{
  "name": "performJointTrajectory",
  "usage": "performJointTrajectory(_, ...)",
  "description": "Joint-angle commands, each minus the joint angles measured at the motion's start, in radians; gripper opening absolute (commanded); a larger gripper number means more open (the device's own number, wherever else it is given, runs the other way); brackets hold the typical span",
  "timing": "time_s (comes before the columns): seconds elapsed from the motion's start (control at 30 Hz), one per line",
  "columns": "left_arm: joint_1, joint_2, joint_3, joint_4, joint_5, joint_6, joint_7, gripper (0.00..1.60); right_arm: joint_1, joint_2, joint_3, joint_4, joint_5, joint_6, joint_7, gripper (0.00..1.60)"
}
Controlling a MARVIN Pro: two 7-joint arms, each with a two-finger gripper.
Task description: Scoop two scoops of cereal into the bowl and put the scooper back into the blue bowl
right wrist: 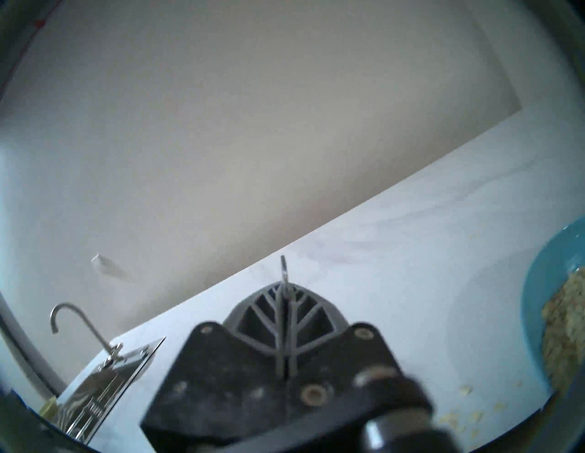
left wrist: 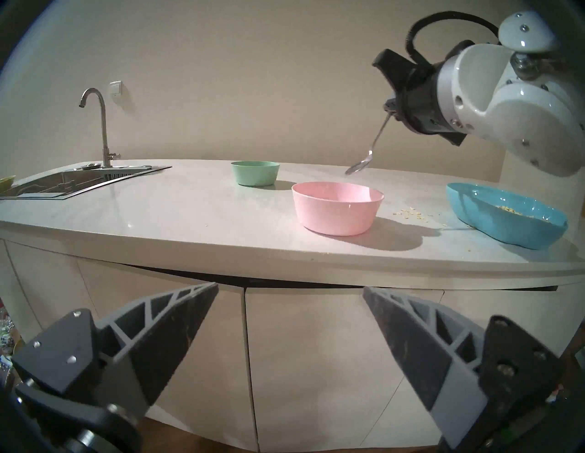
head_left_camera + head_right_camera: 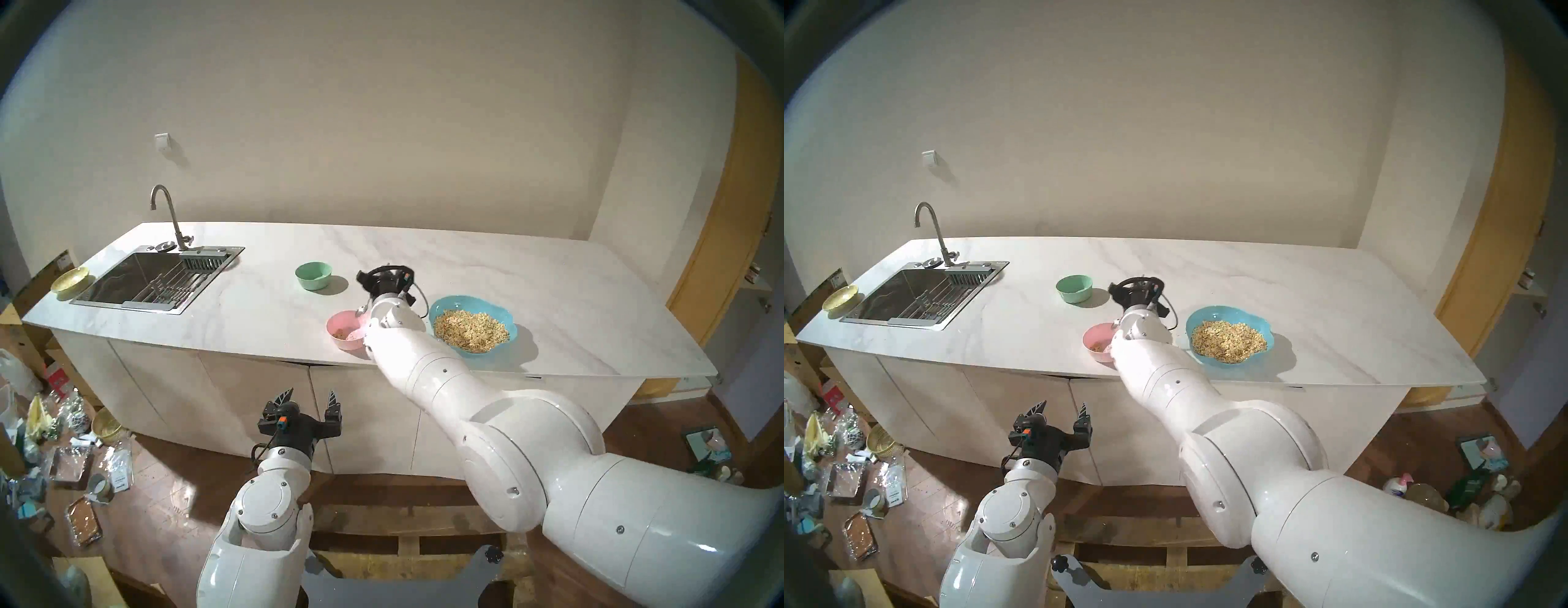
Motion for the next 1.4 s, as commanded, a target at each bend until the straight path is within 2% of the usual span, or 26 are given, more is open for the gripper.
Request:
performJointTrajectory(0.0, -0.007, 0.000, 0.003, -0.024, -0.001, -0.006, -0.003, 1.60, 0.053, 0.040, 0.042, -0.076, 0.025, -0.002, -0.006, 0.00)
performJointTrajectory(0.2, -0.008, 0.000, 0.003, -0.022, -0.001, -0.007, -0.003, 1.60, 0.053, 0.182, 0.129, -0.139, 0.016, -0.016, -0.017, 0.00)
performJointTrajectory(0.33, -0.008, 0.000, 0.003, -0.022, -0.001, -0.007, -0.003, 1.60, 0.031, 0.267, 0.157, -0.184, -0.005, -0.015, -0.018, 0.00)
performJointTrajectory(0.53, -0.007, 0.000, 0.003, -0.023, -0.001, -0.007, -0.003, 1.60, -0.074, 0.385, 0.183, -0.294, -0.013, 0.014, -0.028, 0.00)
performJointTrajectory(0.6, -0.007, 0.000, 0.003, -0.024, -0.001, -0.007, -0.003, 1.60, -0.139, 0.412, 0.189, -0.373, -0.012, 0.040, -0.024, 0.00)
performJointTrajectory(0.63, -0.007, 0.000, 0.003, -0.025, -0.001, -0.007, -0.003, 1.60, -0.151, 0.418, 0.189, -0.377, -0.013, 0.039, -0.020, 0.00)
performJointTrajectory(0.8, -0.005, 0.000, 0.003, -0.027, -0.002, -0.006, -0.004, 1.60, -0.303, 0.466, 0.184, -0.550, -0.001, 0.099, -0.013, 0.00)
performJointTrajectory(0.9, -0.006, 0.000, 0.003, -0.026, -0.002, -0.006, -0.004, 1.60, -0.356, 0.480, 0.192, -0.578, 0.024, 0.112, -0.015, 0.00)
performJointTrajectory(1.1, -0.005, 0.001, 0.003, -0.028, -0.002, -0.005, -0.005, 1.60, -0.413, 0.494, 0.210, -0.621, 0.070, 0.145, 0.009, 0.00)
performJointTrajectory(1.37, -0.006, 0.000, 0.003, -0.026, -0.002, -0.006, -0.004, 1.60, -0.408, 0.469, 0.187, -0.628, 0.074, 0.167, 0.022, 0.00)
